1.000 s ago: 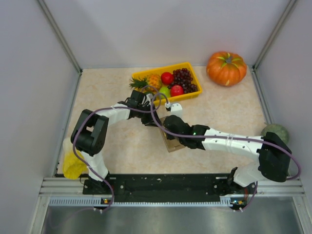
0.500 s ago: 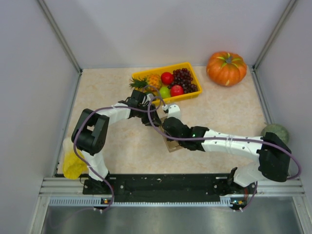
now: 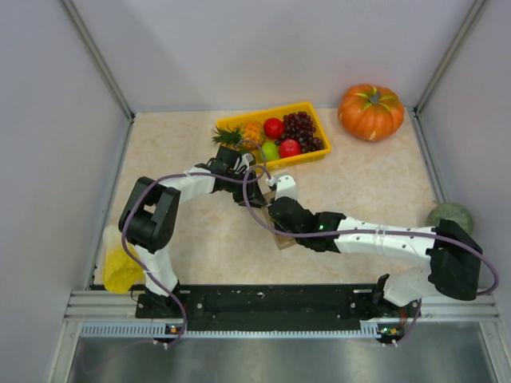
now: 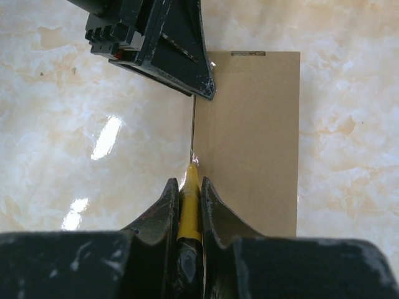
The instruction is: Unpack the express box
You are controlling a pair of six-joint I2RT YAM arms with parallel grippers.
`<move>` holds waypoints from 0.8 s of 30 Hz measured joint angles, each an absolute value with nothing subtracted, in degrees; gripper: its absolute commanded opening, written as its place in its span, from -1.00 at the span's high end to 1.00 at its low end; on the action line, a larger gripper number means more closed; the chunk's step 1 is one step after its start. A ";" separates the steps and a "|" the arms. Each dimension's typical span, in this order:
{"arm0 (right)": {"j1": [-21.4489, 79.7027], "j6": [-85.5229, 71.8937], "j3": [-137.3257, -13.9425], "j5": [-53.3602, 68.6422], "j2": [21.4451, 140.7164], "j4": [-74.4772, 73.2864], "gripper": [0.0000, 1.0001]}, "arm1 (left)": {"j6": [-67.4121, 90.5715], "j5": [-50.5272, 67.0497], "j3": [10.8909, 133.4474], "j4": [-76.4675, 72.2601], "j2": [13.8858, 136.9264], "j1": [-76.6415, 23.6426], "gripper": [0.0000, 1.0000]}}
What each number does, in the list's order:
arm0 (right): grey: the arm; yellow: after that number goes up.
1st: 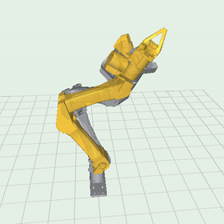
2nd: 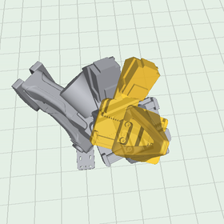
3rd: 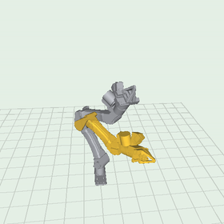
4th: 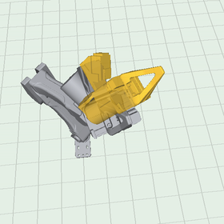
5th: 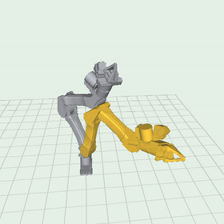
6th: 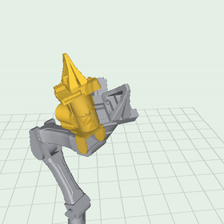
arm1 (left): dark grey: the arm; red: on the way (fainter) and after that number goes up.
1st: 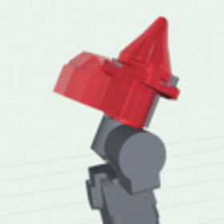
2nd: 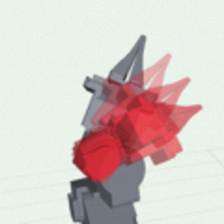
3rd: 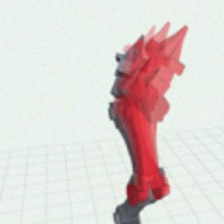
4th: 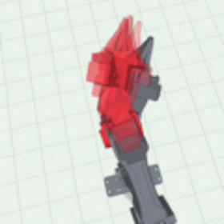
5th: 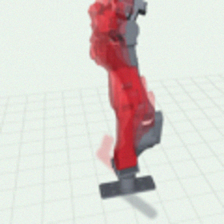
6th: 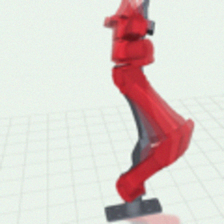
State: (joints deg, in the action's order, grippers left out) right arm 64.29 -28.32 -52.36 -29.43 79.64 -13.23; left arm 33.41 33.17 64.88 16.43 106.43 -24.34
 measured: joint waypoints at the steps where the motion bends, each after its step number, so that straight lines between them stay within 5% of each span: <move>1: 64.34 -28.21 -52.12 -29.39 79.31 -13.32 1.00 | 33.32 33.17 64.88 16.40 106.43 -24.38 0.33; 24: 65.14 -28.60 -50.19 -25.19 76.90 -17.45 1.00 | 33.04 33.23 65.25 16.71 106.65 -24.40 0.33</move>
